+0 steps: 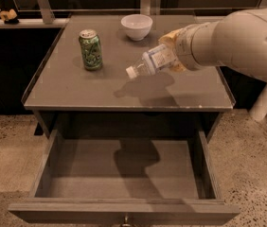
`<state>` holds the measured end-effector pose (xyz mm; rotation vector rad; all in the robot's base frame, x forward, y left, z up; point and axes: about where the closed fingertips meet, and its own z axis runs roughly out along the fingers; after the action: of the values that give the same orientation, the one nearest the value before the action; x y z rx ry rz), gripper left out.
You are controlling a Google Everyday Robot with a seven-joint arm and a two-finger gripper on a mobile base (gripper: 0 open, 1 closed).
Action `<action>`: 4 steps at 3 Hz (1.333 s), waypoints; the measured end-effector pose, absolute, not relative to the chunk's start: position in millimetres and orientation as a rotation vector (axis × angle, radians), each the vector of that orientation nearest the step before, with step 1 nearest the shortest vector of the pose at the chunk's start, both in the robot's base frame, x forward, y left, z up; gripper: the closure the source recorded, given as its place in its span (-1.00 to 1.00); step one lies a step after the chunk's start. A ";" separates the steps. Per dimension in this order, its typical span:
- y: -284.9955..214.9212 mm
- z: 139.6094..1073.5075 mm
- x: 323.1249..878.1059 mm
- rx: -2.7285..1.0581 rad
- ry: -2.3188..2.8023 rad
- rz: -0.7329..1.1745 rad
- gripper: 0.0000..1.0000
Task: Pick blue plastic bottle from top drawer and place on counter
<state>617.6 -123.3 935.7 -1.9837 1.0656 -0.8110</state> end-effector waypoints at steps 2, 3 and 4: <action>-128.2 932.9 622.0 -1.989 1.079 -0.776 1.00; -137.9 915.4 635.3 -2.020 1.106 -0.681 1.00; -141.1 891.4 642.0 -2.065 1.112 -0.567 1.00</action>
Offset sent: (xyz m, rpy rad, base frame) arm 0.0125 -0.0147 -0.0102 0.0364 0.0679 0.0069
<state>642.0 -141.1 891.4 -2.0654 1.1120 -0.5668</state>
